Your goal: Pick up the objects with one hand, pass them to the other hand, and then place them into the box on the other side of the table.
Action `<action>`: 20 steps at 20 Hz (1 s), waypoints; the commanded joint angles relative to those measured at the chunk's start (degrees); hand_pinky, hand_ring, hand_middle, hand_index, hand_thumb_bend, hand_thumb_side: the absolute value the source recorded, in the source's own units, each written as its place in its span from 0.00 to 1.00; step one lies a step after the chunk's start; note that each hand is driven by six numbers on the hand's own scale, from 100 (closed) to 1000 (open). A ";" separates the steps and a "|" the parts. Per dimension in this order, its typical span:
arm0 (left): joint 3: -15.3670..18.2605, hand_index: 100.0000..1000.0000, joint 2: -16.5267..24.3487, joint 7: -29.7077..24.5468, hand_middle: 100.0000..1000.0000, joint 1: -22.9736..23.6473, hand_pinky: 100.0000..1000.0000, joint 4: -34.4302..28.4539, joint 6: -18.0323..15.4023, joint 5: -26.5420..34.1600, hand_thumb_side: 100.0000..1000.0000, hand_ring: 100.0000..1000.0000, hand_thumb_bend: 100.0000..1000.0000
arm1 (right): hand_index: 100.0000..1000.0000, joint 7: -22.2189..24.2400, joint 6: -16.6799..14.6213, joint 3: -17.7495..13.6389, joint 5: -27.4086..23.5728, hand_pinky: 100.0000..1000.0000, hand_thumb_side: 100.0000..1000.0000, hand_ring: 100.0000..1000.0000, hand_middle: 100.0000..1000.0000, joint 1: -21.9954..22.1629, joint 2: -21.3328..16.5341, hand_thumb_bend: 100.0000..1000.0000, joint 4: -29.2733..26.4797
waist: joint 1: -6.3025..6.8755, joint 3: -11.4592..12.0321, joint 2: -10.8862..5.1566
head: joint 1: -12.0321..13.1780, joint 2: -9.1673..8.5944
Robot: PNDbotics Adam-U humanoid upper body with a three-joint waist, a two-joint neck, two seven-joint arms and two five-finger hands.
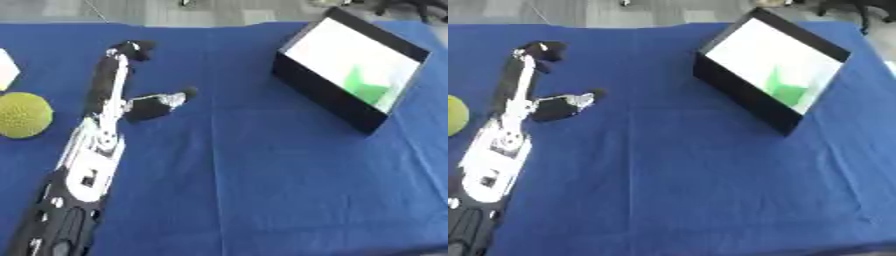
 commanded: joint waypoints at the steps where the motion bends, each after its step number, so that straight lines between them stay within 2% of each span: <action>1: 0.72 0.75 4.35 -2.68 0.57 -2.61 0.62 -2.57 0.90 0.35 0.30 0.68 0.79 | 0.86 1.08 0.45 -2.22 -1.90 0.89 0.16 1.00 0.87 0.40 -3.49 0.00 -0.81 | 0.86 0.12 -2.55 | 0.46 -0.12; 7: 0.99 0.76 14.89 -15.93 0.61 -7.82 0.66 -3.88 0.52 -0.67 0.32 0.70 0.86 | 0.86 0.46 1.45 -4.56 -3.96 0.89 0.17 1.00 0.86 3.46 -4.37 0.00 -1.90 | 1.62 0.84 -2.65 | 0.25 0.28; 11: 1.82 0.76 20.13 -24.18 0.62 -10.98 0.67 -1.65 -0.52 0.36 0.34 0.71 0.85 | 0.86 -0.74 2.02 -5.68 -5.15 0.89 0.17 1.00 0.87 4.74 -4.47 0.00 -3.51 | 1.75 0.96 -2.51 | 0.12 0.23; 14: 3.00 0.77 22.79 -28.63 0.62 -13.52 0.68 3.75 -0.80 2.49 0.36 0.71 0.85 | 0.86 -0.97 2.87 -6.08 -5.71 0.88 0.18 1.00 0.87 5.32 -4.20 0.00 -4.30 | 1.78 0.70 -2.35 | 0.68 0.12; 16: 3.70 0.78 24.32 -30.16 0.63 -15.03 0.69 7.25 -1.49 3.38 0.37 0.72 0.84 | 0.86 -1.03 3.39 -6.31 -5.94 0.88 0.18 1.00 0.88 5.60 -3.99 0.00 -4.74 | 1.85 0.45 -2.18 | 1.18 -0.16; 20: 5.35 0.80 27.98 -31.78 0.65 -18.64 0.71 15.26 -3.48 2.29 0.34 0.73 0.88 | 0.86 -0.87 4.45 -6.64 -6.18 0.88 0.20 1.00 0.88 5.81 -3.39 0.00 -5.91 | 2.15 -0.33 -1.43 | 2.35 -1.00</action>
